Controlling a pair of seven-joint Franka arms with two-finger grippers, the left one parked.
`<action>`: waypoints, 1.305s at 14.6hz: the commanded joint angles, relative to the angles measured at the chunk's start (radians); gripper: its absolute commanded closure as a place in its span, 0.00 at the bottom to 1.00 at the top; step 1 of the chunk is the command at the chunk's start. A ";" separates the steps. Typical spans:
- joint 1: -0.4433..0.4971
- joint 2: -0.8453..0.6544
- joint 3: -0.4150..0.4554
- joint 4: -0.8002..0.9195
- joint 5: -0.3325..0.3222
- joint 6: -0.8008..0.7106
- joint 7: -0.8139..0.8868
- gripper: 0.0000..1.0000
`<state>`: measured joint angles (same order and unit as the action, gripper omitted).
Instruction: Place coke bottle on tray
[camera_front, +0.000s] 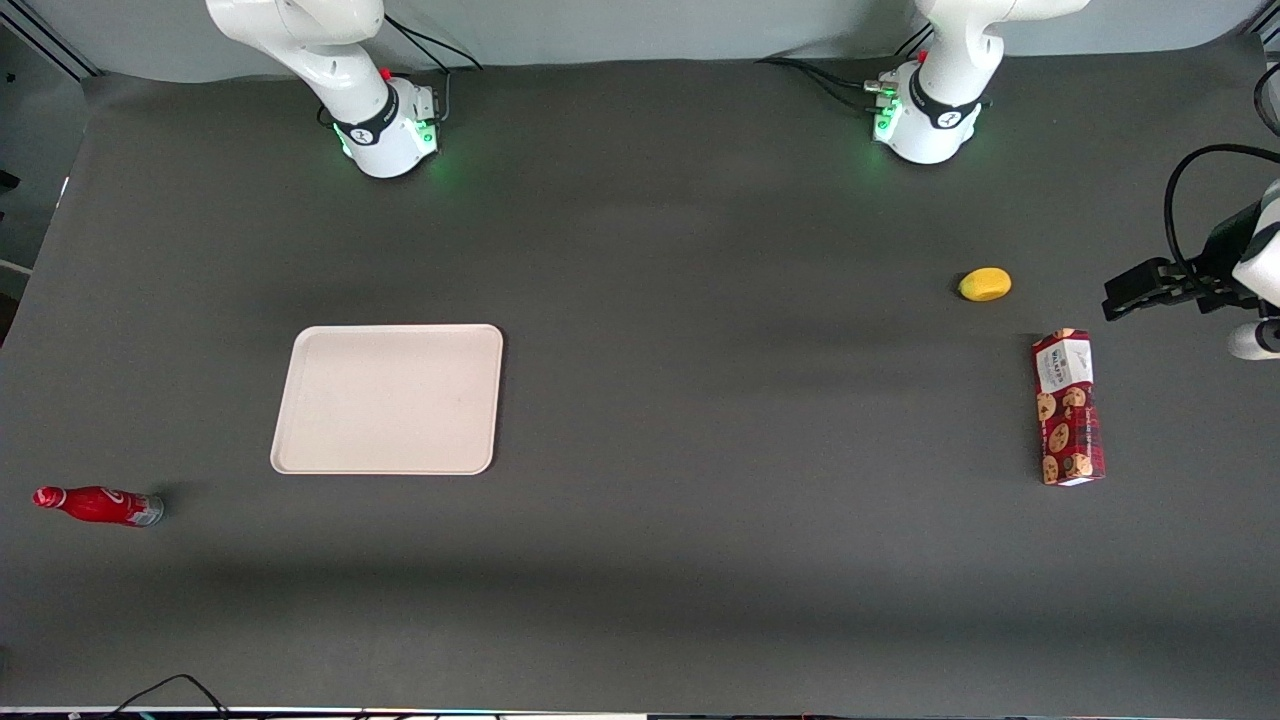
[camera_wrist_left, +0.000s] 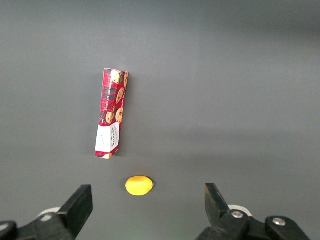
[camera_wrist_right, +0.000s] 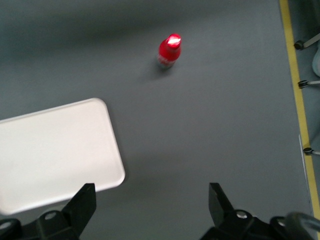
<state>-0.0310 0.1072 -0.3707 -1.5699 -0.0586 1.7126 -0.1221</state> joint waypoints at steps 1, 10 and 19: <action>0.003 0.136 -0.014 0.065 0.022 0.083 -0.019 0.00; -0.032 0.495 -0.220 0.283 0.455 0.206 -0.289 0.00; -0.033 0.664 -0.212 0.321 0.589 0.329 -0.329 0.00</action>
<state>-0.0611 0.7194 -0.5722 -1.3074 0.4952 2.0418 -0.4137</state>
